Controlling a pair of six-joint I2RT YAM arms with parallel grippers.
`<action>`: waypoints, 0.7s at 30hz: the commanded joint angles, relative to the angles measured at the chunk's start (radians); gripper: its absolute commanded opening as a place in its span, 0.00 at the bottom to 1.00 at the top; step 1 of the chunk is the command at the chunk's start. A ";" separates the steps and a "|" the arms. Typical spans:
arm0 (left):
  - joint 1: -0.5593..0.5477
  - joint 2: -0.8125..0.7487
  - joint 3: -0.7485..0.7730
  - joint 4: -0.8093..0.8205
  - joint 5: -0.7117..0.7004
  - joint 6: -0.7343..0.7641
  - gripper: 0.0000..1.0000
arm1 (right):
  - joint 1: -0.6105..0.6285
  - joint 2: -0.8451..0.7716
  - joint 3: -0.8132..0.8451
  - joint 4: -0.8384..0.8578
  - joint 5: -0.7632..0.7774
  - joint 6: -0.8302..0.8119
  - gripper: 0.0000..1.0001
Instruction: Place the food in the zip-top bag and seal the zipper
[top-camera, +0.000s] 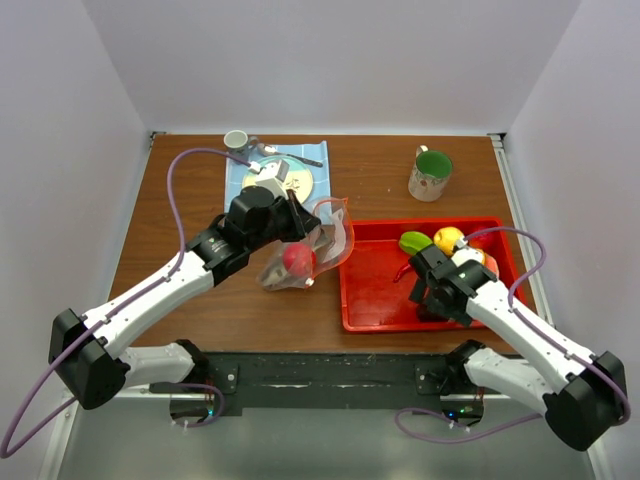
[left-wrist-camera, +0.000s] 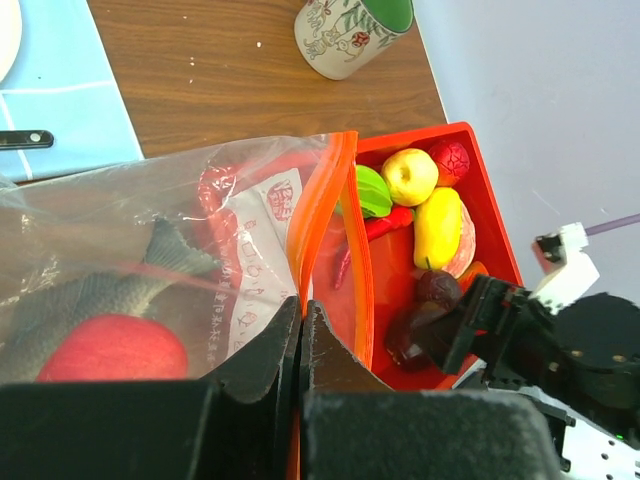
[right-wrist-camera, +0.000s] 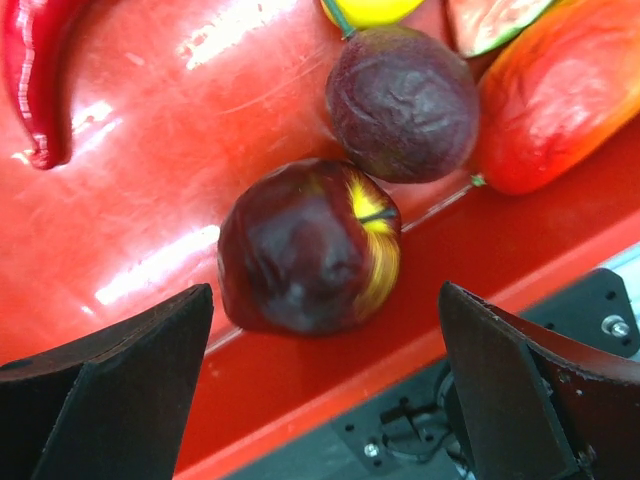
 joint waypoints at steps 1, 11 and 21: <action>0.005 -0.006 -0.008 0.062 0.007 -0.008 0.00 | -0.010 0.041 -0.052 0.163 -0.009 -0.003 0.99; 0.007 -0.023 -0.010 0.039 -0.013 -0.002 0.00 | -0.013 0.078 -0.037 0.265 -0.052 -0.065 0.50; 0.008 -0.005 -0.008 0.039 -0.027 -0.008 0.00 | -0.013 0.027 0.245 0.214 -0.130 -0.243 0.09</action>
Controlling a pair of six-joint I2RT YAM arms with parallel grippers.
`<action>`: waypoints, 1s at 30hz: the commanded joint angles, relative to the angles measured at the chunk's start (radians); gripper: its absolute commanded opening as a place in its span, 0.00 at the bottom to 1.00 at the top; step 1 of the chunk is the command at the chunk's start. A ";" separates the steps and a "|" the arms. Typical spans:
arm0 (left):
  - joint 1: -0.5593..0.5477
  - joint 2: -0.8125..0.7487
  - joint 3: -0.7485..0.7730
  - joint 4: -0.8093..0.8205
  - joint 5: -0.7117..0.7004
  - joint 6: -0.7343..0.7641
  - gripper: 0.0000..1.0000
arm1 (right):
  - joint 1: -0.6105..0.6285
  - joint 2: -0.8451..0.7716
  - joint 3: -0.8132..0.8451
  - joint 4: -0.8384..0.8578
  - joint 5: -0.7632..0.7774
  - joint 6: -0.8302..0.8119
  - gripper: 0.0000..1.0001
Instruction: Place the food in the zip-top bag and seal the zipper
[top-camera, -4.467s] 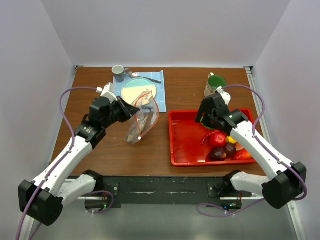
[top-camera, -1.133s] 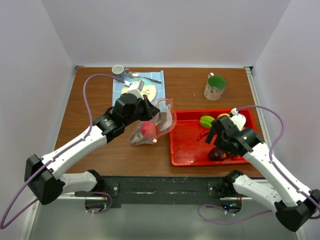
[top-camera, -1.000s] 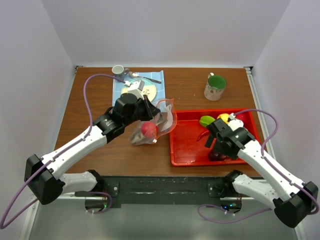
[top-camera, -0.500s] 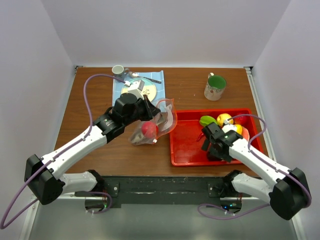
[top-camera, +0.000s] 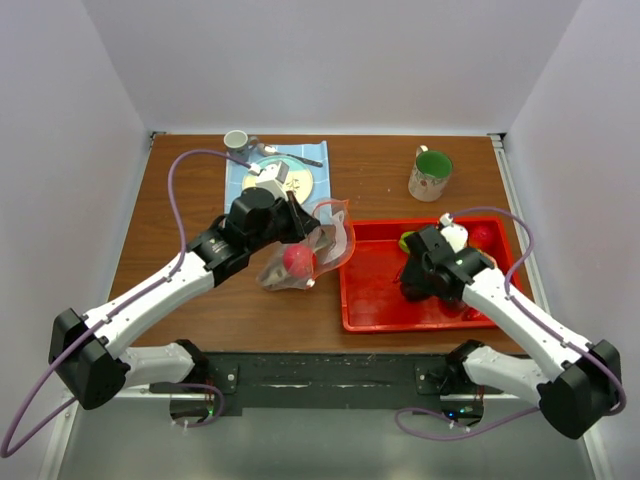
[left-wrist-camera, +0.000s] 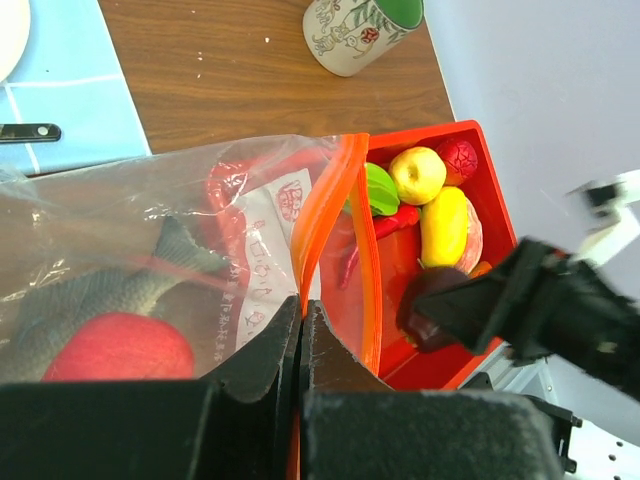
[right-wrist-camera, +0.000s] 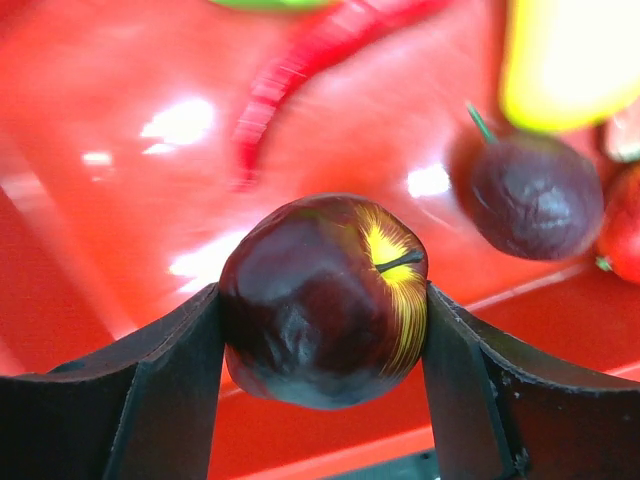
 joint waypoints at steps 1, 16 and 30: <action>0.007 -0.003 0.009 0.037 -0.021 -0.009 0.00 | -0.001 -0.056 0.163 0.043 -0.117 -0.120 0.09; 0.007 0.012 0.050 0.021 -0.027 -0.029 0.00 | 0.242 0.287 0.576 0.243 -0.180 -0.169 0.22; 0.022 -0.063 0.035 -0.026 -0.078 -0.046 0.00 | 0.240 0.349 0.642 0.218 -0.154 -0.207 0.99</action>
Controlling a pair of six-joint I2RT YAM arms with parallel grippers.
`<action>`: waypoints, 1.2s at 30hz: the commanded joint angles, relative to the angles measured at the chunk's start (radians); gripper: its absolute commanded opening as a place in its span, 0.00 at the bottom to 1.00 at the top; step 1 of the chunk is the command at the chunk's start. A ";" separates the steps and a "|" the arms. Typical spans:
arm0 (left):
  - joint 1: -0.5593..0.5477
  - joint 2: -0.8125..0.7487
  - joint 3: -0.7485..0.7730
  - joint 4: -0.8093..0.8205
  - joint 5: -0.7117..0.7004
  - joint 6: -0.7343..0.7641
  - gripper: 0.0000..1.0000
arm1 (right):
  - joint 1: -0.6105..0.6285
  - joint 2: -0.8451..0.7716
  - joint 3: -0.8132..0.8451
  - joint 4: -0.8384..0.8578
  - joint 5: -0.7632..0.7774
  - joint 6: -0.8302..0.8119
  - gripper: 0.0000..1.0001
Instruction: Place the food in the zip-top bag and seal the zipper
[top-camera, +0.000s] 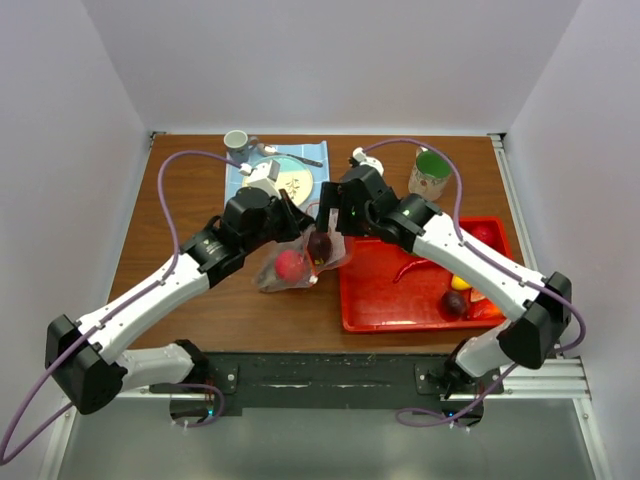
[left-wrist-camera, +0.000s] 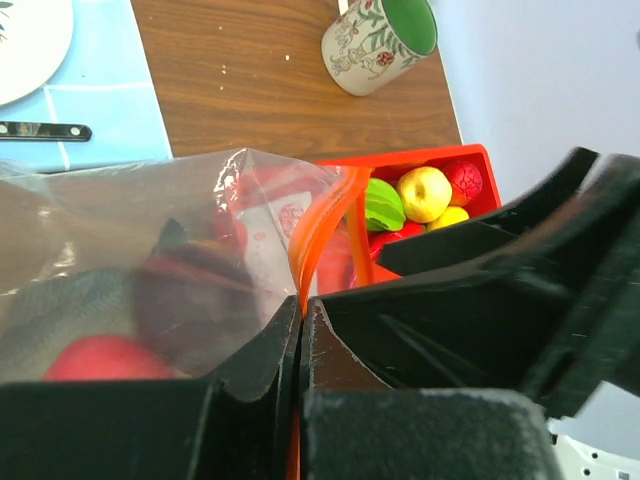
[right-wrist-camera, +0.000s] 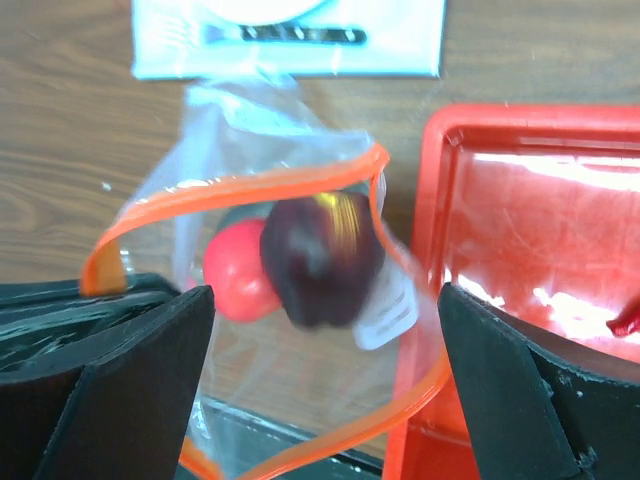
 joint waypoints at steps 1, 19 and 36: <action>0.019 -0.040 0.026 0.014 -0.028 -0.013 0.00 | 0.000 -0.101 0.016 -0.006 0.029 -0.023 0.98; 0.072 -0.105 0.022 -0.050 -0.054 0.018 0.00 | 0.029 -0.023 -0.002 0.073 -0.043 0.017 0.01; 0.206 -0.145 0.007 -0.061 0.104 0.085 0.00 | 0.023 -0.101 0.012 -0.153 0.193 -0.029 0.84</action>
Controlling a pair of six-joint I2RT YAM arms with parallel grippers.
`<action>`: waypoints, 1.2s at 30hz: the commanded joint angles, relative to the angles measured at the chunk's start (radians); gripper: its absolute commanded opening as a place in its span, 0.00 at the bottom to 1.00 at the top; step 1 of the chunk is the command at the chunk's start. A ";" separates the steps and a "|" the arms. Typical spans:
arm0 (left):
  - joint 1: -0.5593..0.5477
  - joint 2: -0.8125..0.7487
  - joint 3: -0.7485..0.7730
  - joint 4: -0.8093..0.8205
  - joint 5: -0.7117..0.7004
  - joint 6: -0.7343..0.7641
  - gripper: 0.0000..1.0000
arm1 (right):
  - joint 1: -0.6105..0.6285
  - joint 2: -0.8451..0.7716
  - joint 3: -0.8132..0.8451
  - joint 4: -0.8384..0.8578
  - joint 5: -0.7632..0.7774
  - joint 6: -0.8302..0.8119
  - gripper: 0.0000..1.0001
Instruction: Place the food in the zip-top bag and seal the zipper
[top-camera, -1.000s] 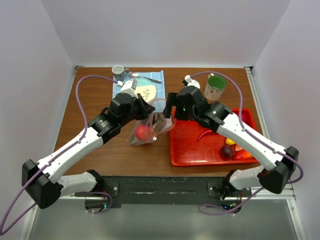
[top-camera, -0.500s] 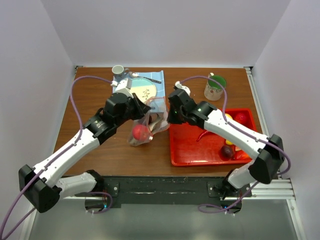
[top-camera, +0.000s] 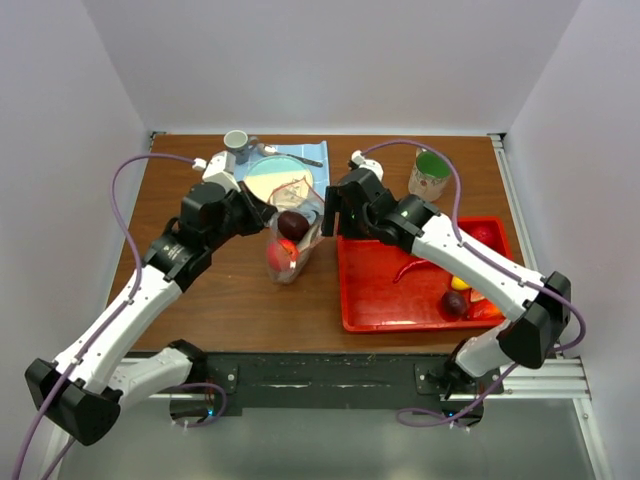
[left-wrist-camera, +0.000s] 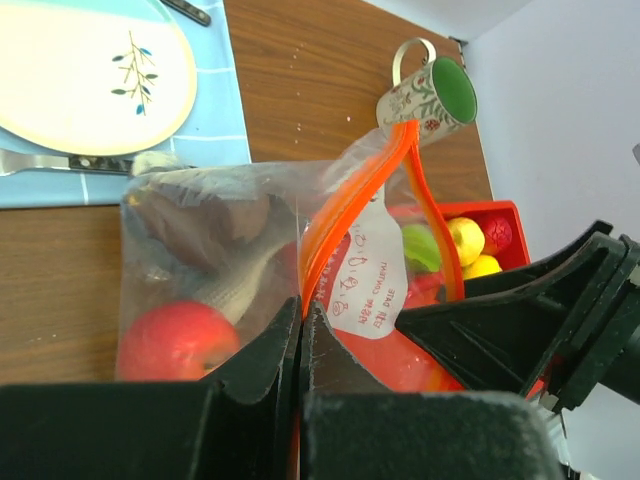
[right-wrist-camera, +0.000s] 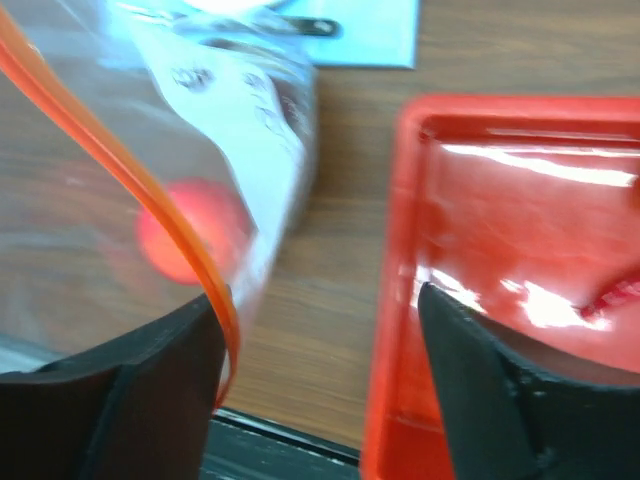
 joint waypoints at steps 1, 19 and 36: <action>0.001 0.030 0.003 0.080 0.058 0.018 0.00 | 0.002 -0.151 -0.006 -0.145 0.191 -0.014 0.89; 0.001 0.083 -0.032 0.190 0.106 -0.013 0.00 | -0.430 -0.145 -0.482 0.092 0.092 0.099 0.55; 0.001 0.069 -0.031 0.170 0.087 -0.019 0.00 | -0.434 0.021 -0.542 0.166 0.121 0.228 0.53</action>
